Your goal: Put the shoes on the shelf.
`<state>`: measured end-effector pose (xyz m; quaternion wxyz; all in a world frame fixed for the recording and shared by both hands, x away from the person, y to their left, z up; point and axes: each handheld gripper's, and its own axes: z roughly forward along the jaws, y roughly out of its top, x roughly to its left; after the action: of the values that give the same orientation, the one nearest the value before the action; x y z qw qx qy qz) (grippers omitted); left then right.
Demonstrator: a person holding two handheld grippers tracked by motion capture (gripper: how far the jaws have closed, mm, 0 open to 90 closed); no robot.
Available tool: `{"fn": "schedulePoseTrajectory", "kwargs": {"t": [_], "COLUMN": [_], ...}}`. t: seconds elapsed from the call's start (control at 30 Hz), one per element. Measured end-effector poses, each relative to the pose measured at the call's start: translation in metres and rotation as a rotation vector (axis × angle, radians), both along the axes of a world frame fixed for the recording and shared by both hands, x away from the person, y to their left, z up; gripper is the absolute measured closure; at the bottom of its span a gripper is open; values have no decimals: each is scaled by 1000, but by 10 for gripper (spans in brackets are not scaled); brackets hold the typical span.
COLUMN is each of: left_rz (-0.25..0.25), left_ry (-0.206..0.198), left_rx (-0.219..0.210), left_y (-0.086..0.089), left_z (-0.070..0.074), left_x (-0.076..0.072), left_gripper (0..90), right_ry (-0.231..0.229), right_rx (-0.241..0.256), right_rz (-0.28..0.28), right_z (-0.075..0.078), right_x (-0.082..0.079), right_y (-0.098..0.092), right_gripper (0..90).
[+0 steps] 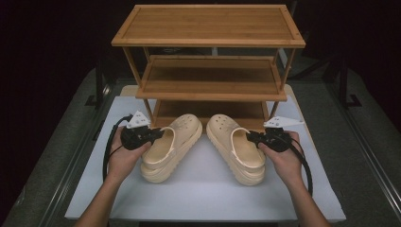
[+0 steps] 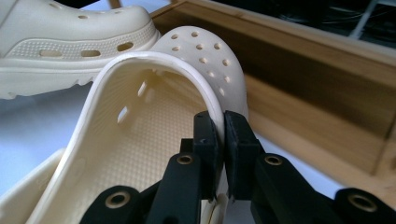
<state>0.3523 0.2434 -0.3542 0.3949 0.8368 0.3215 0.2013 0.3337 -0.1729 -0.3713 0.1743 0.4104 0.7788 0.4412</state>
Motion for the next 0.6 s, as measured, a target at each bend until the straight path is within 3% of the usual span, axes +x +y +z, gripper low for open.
{"fn": "schedulePoseTrajectory", "kwargs": {"t": [0.3,0.6], "left_rz": [36,113], "left_ry": [-41,-48], "left_rx": [57,79], "left_y": [-27,-50], "left_z": [2,-16], "left_x": [33,72], "left_gripper": [839,839], "right_ry": [-10,-14], "right_rx": [-19,-52], "right_rz": [-50,-105], "right_z": [0,-10], "right_x": [31,66], "right_y": [-5,5], "right_gripper": [834,833]}}
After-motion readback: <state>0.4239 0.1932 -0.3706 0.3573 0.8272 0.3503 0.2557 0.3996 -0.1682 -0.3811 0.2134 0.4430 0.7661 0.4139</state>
